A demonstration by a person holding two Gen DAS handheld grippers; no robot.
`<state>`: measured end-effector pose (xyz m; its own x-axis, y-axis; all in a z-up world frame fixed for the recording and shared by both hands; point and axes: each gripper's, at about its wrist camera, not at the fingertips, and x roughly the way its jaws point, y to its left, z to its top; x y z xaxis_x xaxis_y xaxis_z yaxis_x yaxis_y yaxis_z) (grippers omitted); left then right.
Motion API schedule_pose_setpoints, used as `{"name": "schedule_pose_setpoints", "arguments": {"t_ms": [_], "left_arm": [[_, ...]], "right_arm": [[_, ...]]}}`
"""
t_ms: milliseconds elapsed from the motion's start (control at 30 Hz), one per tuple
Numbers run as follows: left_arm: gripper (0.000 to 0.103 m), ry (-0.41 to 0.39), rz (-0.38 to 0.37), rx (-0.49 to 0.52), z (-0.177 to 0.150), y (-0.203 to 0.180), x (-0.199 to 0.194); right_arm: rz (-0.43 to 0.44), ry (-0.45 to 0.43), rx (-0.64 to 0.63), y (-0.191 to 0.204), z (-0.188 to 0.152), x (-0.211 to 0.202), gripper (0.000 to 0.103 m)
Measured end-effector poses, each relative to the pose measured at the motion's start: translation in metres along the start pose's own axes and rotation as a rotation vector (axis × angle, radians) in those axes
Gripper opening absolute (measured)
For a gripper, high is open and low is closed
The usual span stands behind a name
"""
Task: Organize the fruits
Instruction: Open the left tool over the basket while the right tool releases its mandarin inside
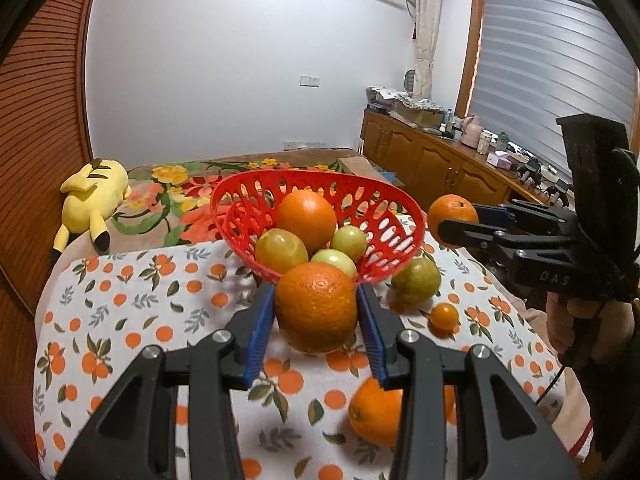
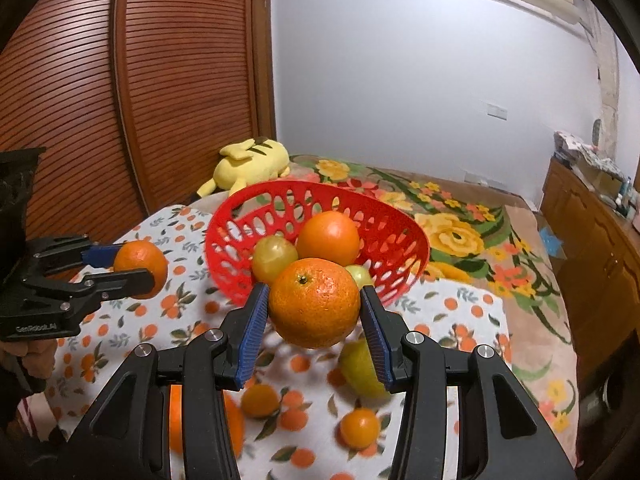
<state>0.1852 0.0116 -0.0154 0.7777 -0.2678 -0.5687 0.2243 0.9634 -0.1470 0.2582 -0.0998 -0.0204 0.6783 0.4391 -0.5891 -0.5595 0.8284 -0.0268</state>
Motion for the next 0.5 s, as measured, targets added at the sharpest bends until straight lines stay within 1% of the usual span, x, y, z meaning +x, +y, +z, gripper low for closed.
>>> {"name": "schedule_pose_setpoints", "arguments": {"t_ms": [300,500], "left_arm": [[0.040,0.022,0.002,0.012,0.024,0.005,0.040],[0.040,0.042,-0.002,0.013,0.032,0.007,0.065]], "right_arm": [[0.009,0.052,0.000,-0.024,0.007,0.045,0.047],[0.028,0.070,0.007,-0.032,0.006,0.059,0.047]]}}
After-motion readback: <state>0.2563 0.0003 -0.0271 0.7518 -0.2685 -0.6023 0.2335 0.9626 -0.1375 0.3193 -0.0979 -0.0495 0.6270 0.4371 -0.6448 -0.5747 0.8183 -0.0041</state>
